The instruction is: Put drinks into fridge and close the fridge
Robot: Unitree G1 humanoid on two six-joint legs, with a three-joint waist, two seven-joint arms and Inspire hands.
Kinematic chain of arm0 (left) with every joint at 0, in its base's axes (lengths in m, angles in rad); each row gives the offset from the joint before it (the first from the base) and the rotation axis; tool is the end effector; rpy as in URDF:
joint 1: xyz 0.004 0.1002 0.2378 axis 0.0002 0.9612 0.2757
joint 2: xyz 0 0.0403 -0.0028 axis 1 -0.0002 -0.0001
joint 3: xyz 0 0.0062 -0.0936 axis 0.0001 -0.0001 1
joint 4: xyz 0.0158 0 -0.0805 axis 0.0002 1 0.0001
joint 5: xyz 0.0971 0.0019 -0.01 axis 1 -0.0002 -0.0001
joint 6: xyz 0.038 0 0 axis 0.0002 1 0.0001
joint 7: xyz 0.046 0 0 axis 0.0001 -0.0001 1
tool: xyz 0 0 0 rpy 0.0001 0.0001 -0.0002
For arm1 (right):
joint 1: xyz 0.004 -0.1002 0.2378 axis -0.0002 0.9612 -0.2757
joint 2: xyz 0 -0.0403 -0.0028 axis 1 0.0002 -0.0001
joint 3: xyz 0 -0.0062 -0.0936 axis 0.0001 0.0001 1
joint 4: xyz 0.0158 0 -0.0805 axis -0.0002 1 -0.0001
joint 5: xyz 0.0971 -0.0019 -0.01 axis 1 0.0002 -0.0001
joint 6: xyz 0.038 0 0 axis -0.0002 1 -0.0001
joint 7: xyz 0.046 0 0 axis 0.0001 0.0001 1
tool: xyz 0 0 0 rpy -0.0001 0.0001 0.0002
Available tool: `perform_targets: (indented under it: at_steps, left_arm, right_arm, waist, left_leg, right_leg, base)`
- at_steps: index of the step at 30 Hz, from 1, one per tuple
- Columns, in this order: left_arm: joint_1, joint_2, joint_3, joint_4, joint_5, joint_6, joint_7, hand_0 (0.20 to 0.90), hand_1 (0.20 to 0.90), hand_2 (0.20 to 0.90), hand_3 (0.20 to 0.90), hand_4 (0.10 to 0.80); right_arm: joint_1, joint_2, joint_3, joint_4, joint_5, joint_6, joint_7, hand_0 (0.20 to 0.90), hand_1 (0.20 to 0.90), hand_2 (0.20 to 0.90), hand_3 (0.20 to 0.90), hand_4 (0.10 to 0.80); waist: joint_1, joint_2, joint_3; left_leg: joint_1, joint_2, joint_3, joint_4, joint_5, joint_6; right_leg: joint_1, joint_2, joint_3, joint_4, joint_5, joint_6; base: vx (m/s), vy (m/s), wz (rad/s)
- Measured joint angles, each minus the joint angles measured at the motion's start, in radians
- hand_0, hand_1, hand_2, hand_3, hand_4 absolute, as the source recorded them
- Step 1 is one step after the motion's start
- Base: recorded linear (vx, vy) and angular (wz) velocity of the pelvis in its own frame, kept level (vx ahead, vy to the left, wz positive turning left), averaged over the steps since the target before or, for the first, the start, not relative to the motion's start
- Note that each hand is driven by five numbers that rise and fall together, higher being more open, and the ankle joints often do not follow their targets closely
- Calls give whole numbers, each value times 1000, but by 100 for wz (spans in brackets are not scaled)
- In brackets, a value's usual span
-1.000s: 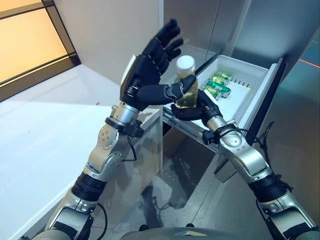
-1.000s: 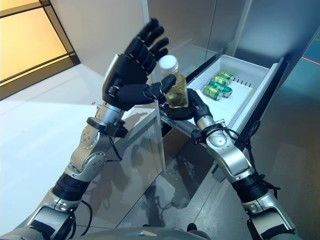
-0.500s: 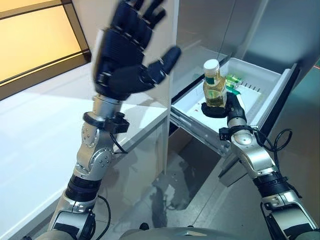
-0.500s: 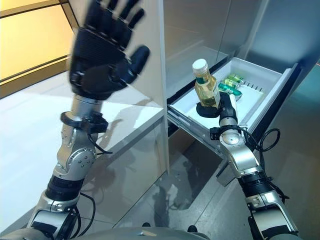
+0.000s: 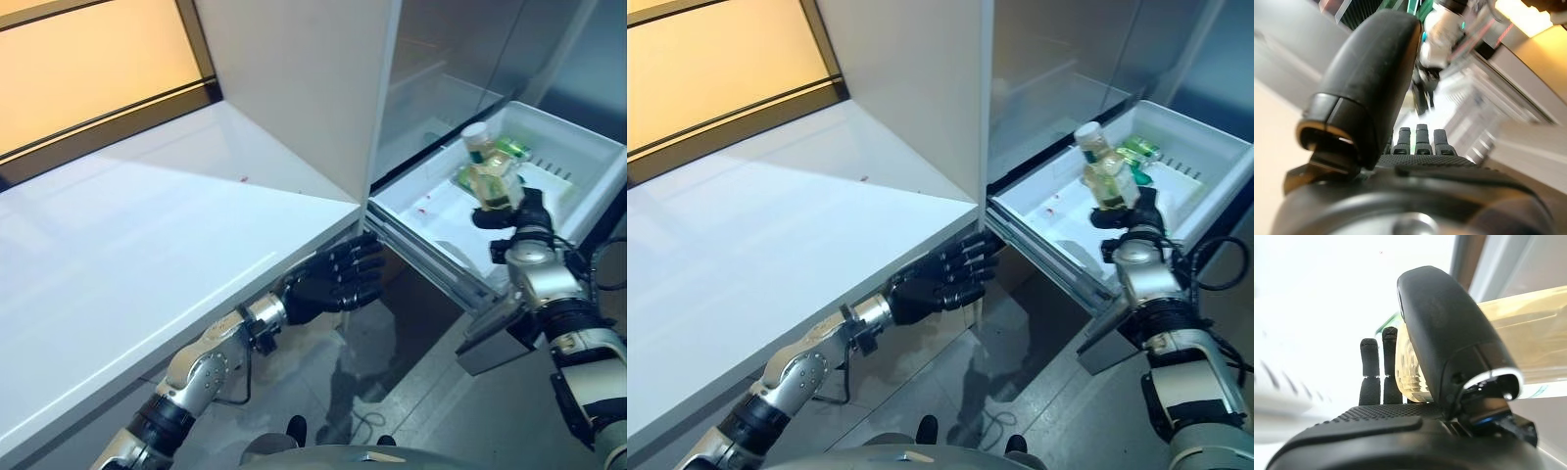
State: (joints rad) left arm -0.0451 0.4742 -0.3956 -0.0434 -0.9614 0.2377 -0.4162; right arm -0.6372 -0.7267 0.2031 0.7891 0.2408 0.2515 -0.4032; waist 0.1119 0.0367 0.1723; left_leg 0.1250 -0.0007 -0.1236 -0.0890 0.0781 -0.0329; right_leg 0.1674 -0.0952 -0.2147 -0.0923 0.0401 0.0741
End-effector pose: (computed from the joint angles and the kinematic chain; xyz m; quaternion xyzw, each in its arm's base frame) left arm 0.1915 0.1541 0.0459 -0.2521 0.1576 -0.3885 0.8722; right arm 0.2874 -0.2985 0.1143 -0.2709 0.1435 -0.3091 0.9003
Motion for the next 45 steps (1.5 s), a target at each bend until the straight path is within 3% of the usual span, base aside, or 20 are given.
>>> perform_targets:
  at_steps: [6,10,13,18,24,32,33,34,35,38,45]
  left_arm:
    - [16,19,-34,127,58,-45,-13,900,900,900,900,800]
    - [16,50,-131,248,274,-129,-27,900,900,900,900,800]
    - [4,32,-198,430,372,-206,23,900,900,900,900,800]
    - [3,-19,-194,698,513,-286,129,900,900,900,900,800]
    - [-37,-99,-106,1015,619,-348,198,900,900,900,900,800]
    - [-83,-126,-30,1113,619,-349,233,900,900,900,900,800]
    - [-84,-126,-29,1111,619,-350,232,900,900,900,900,800]
    - [-85,-126,-29,1110,619,-350,232,900,900,900,900,800]
    - [-91,-129,-29,1110,619,-350,230,900,900,900,900,800]
    - [-99,-141,-29,1105,619,-349,230,900,900,900,900,800]
    - [-115,-148,-31,1077,620,-346,213,900,900,900,900,800]
  right_arm:
    - [-24,-3,24,88,-59,-7,95,300,300,300,200,100]
    - [-67,-4,105,230,-131,-4,228,300,300,300,200,100]
    - [-105,-3,136,279,-145,-5,284,300,300,300,200,100]
    - [-137,-4,137,349,-165,0,318,300,300,300,200,100]
    - [-204,1,168,387,-165,8,381,300,300,300,200,100]
    - [-320,1,219,429,-256,39,442,300,300,300,200,100]
    - [-341,-1,248,438,-288,41,460,651,651,651,609,509]
    - [-351,-1,262,443,-311,43,470,820,820,820,807,707]
    - [-361,-8,285,445,-339,46,484,900,900,900,900,800]
    - [-396,-24,325,464,-388,52,536,900,900,900,900,800]
    - [-404,-25,324,459,-350,52,527,900,900,900,900,800]
  waist:
    - [3,1,1]
    - [13,4,2]
    - [19,8,11]
    - [29,6,49]
    - [33,-20,104]
    - [34,-31,142]
    - [34,-27,145]
    - [34,-23,147]
    - [36,-17,151]
    - [44,6,163]
    - [44,8,164]
  left_leg:
    - [-12,0,-25,-5,10,-4]
    - [-19,-1,-27,-5,11,-3]
    - [-44,-1,-28,0,19,-3]
    - [-84,2,-41,1,24,-7]
    - [-120,3,-44,1,32,-10]
    - [-170,12,-44,1,46,-15]
    - [-177,13,-44,1,47,-17]
    - [-182,14,-44,1,48,-18]
    - [-188,16,-45,1,50,-21]
    - [-191,18,-43,1,50,-21]
    - [-189,20,-23,1,51,-21]
  right_leg:
    - [6,1,-22,0,-4,-2]
    - [0,1,-22,0,-4,-2]
    - [-29,1,-22,0,-2,-4]
    - [-64,6,-27,0,0,-5]
    - [-101,8,-17,0,2,-9]
    - [-152,16,-13,0,12,-17]
    - [-160,18,-12,0,13,-19]
    - [-164,20,-12,0,14,-20]
    - [-170,22,-13,0,15,-22]
    - [-173,25,-15,0,18,-25]
    - [-170,27,-12,0,18,-25]
  base:
    - [34,-21,12]
    - [-4,-42,2]
    - [-71,-64,1]
    - [-60,-98,7]
    - [-114,-51,1]
    - [-77,-6,-1]
    - [-40,0,-1]
    - [-40,1,0]
    - [-51,0,2]
    - [-26,-1,1]
    - [0,0,0]
